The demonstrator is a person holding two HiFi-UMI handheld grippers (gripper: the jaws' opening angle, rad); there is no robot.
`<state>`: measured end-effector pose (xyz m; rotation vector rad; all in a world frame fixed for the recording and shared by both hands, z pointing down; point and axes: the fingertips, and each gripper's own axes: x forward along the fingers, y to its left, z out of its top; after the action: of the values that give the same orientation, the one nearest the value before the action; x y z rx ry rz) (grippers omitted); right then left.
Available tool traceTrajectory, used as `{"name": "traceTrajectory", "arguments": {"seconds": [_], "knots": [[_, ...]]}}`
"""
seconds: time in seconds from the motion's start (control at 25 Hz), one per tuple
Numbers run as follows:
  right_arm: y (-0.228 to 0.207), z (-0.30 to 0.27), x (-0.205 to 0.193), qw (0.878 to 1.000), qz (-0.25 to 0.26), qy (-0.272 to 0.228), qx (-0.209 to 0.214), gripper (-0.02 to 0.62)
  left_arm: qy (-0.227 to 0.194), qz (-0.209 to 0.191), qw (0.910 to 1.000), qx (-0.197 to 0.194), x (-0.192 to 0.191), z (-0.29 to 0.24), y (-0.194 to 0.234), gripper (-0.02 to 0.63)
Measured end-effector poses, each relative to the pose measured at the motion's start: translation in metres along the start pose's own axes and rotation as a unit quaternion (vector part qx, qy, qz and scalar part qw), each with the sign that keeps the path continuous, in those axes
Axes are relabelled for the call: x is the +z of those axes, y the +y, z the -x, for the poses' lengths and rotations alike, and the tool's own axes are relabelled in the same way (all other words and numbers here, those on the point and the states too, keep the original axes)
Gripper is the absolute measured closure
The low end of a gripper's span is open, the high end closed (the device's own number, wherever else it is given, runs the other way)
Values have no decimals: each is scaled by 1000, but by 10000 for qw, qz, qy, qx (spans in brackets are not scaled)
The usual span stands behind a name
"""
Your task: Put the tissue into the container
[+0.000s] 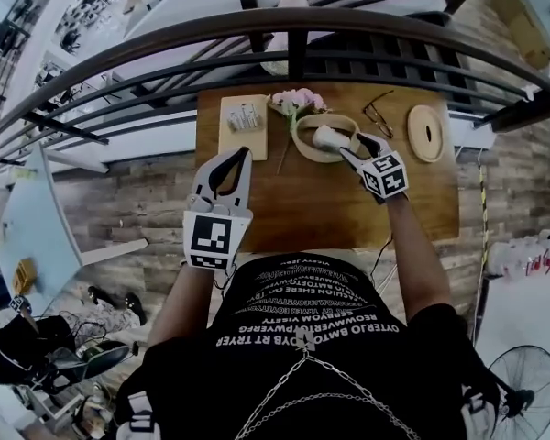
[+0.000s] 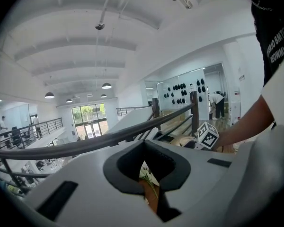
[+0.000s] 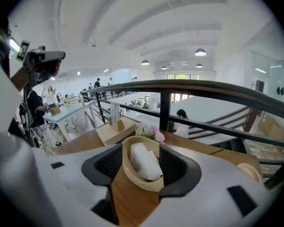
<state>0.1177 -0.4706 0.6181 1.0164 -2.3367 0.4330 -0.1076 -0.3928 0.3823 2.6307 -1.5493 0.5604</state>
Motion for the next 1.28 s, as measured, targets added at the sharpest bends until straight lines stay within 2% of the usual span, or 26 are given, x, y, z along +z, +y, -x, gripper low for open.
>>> {"name": "traceTrajectory", "arguments": {"seconds": [0.16, 0.28, 0.48, 0.8, 1.28], "knots": [[8, 24, 15, 9992, -15, -378, -157, 411, -79, -21, 9999, -78, 4, 2, -3, 581], [11, 46, 29, 9966, -32, -737, -358, 511, -127, -19, 9998, -130, 7, 3, -6, 581], [22, 81, 55, 9905, 1, -1239, -601, 577, -179, -2, 9997, -162, 8, 7, -8, 581], [37, 123, 91, 9815, 312, -1621, -974, 580, -273, 9, 9993, -267, 6, 11, -9, 581], [50, 191, 131, 9706, 513, -2058, -1135, 581, -433, -4, 9985, -335, 16, 20, -20, 581]]}}
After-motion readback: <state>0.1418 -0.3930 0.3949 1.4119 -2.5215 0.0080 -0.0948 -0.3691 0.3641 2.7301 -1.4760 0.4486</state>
